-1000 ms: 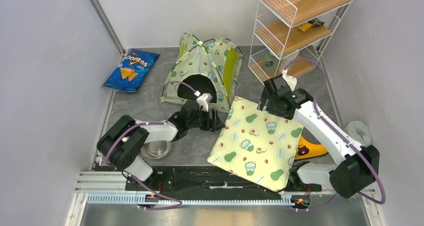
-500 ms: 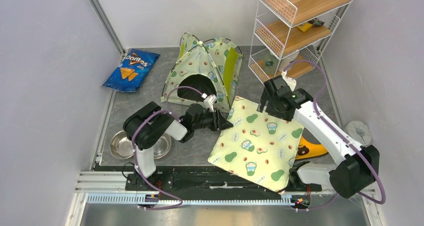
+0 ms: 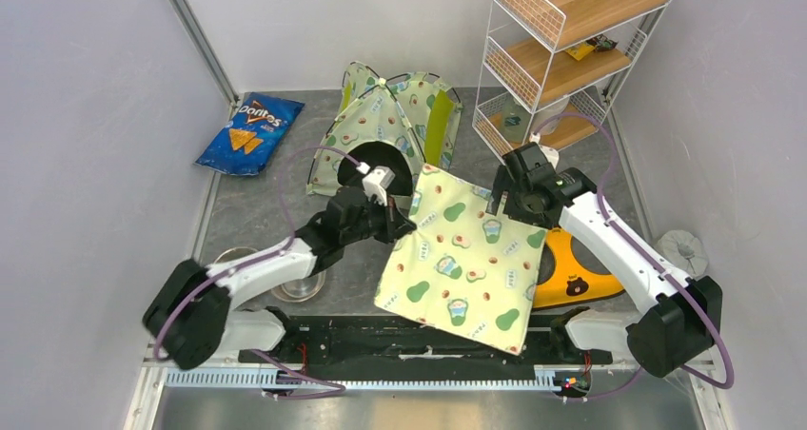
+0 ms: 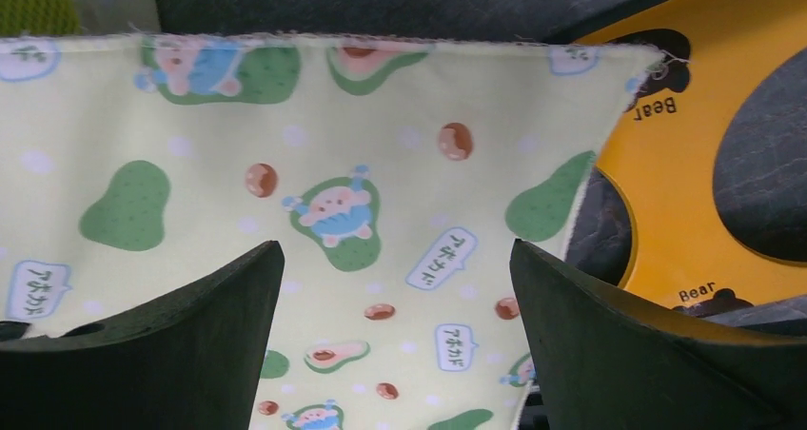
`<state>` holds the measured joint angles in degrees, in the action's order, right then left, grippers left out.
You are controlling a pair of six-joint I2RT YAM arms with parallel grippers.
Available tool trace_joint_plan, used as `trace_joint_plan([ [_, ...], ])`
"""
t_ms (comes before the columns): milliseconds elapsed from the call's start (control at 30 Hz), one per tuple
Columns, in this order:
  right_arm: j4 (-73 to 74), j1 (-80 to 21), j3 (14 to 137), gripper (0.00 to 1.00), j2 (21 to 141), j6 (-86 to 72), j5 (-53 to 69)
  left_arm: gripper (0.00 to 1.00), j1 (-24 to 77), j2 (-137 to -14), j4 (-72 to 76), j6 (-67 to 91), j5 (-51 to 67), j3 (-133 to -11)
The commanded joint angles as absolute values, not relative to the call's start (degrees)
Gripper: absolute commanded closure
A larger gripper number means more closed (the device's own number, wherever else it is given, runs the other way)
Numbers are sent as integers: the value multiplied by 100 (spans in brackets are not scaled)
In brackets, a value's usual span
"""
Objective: Set up the pet tent
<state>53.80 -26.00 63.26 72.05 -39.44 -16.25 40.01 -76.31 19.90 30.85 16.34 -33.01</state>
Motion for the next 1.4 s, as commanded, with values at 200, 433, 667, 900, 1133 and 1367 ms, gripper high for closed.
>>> trace_joint_plan([
  [200, 4485, -2614, 6218, 6, 7712, -3367, 503, 98, 3973, -5542, -3047, 2787, -1120, -3685],
  [433, 4104, -2921, 6002, 8, 8274, -3175, 1006, 98, 3978, -5254, -4310, 3377, -2164, -3950],
  [667, 3883, -3665, 5991, 13, 8821, -3074, 990, 98, 3974, -5544, -4551, 3420, -2222, -4314],
  [900, 3114, -4294, 5805, 19, 9353, -3278, -134, 98, 3980, -5977, -4650, 3652, -2276, -4315],
  [1133, 2626, -4667, 5672, 39, 9810, -3421, -437, 98, 3984, -6108, -4549, 3613, -2072, -4240],
  [1367, 2432, -5184, 5649, 89, 10014, -3399, -397, 98, 3986, -5980, -4331, 3621, -1802, -4053],
])
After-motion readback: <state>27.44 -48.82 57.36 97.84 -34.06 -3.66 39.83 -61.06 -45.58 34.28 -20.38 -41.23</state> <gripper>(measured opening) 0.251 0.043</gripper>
